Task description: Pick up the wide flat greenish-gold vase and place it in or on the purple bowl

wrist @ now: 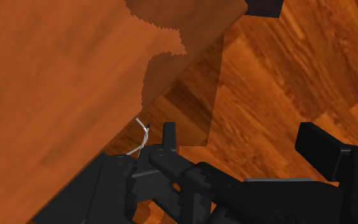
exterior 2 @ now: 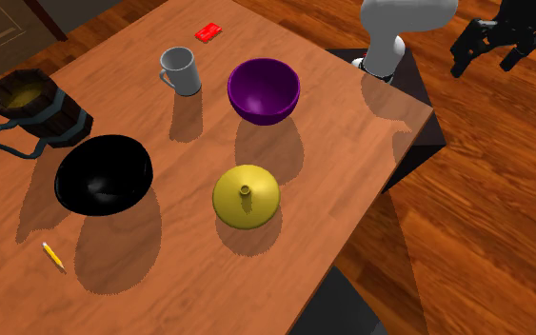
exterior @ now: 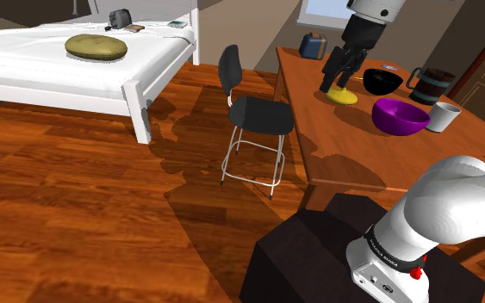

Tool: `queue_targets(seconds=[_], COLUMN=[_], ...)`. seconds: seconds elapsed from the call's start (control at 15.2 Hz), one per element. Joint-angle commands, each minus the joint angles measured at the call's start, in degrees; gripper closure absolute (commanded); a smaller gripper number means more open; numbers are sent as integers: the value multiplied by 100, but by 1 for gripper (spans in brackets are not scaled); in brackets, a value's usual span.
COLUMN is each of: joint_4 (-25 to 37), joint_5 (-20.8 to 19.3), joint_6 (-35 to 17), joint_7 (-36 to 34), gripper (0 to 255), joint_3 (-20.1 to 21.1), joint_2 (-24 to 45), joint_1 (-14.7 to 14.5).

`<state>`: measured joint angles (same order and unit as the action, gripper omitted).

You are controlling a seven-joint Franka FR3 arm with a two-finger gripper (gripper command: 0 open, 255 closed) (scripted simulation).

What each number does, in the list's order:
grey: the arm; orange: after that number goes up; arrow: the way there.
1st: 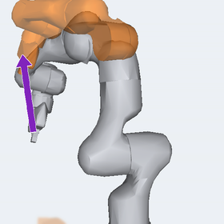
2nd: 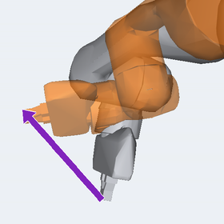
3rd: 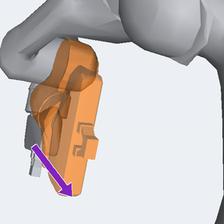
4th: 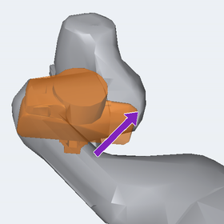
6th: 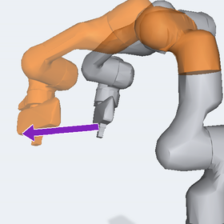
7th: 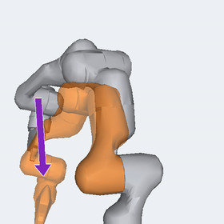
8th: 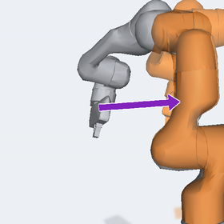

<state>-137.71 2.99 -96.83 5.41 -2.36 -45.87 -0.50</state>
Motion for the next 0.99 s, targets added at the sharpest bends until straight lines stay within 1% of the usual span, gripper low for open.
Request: queue_targets(seconds=[0.0, 0.46, 0.92], joint_4=[0, 246, 825], joint_5=[0, -462, -676], joint_6=[0, -430, -838], joint_7=[0, 950, 1899], gripper=[0, 0, 0], joint_3=[0, -826, -1631], joint_2=[0, 742, 1764], joint_1=[0, 244, 365])
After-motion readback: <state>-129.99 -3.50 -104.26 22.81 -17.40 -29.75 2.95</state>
